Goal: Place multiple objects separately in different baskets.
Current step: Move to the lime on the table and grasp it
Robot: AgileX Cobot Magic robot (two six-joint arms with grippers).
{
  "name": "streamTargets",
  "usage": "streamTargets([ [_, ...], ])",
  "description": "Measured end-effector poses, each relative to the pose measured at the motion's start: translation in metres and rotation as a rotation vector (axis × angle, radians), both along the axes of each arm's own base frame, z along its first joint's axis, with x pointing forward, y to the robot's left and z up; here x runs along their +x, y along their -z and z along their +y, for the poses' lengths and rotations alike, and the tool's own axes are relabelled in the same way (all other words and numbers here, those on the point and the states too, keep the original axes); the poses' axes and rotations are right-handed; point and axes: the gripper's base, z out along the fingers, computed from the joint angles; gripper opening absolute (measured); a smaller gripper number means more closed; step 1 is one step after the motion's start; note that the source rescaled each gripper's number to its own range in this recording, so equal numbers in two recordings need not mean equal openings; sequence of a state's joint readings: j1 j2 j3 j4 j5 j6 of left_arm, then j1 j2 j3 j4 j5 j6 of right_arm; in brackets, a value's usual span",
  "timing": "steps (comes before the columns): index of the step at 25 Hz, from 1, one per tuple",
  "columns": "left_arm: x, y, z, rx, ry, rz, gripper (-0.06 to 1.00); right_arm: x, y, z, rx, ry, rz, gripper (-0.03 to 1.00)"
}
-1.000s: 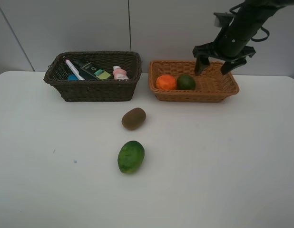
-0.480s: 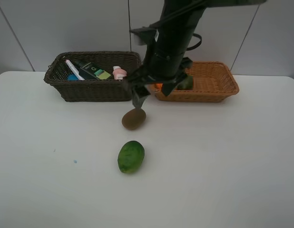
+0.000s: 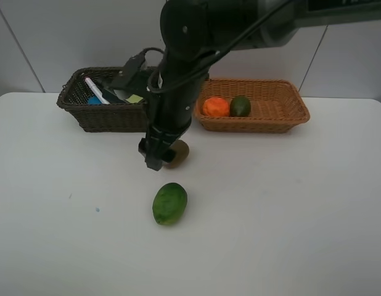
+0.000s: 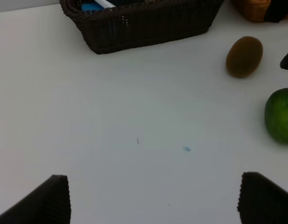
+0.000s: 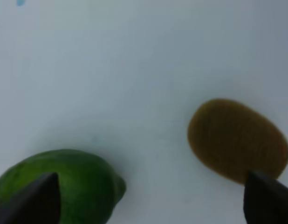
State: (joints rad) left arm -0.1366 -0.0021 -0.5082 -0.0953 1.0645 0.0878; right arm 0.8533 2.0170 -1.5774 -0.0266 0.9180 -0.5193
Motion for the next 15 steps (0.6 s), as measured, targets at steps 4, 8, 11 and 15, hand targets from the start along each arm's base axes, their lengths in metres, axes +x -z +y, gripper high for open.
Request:
streamTargets([
  [4,0.000,0.000,0.000,0.000,0.000,0.000,0.96,-0.002,0.001,-0.002,-0.018,0.052,0.033,0.98],
  [8,0.000,0.000,0.000,0.000,0.000,0.000,0.96,-0.010,0.003,-0.012,-0.113,0.147,0.138,0.98],
  [11,0.000,0.000,0.000,0.000,0.000,0.000,0.96,-0.016,0.004,-0.016,-0.161,0.126,0.198,0.98],
  [15,0.000,0.000,0.000,0.000,0.000,0.000,0.96,-0.018,0.004,-0.017,-0.147,0.368,0.248,0.98],
])
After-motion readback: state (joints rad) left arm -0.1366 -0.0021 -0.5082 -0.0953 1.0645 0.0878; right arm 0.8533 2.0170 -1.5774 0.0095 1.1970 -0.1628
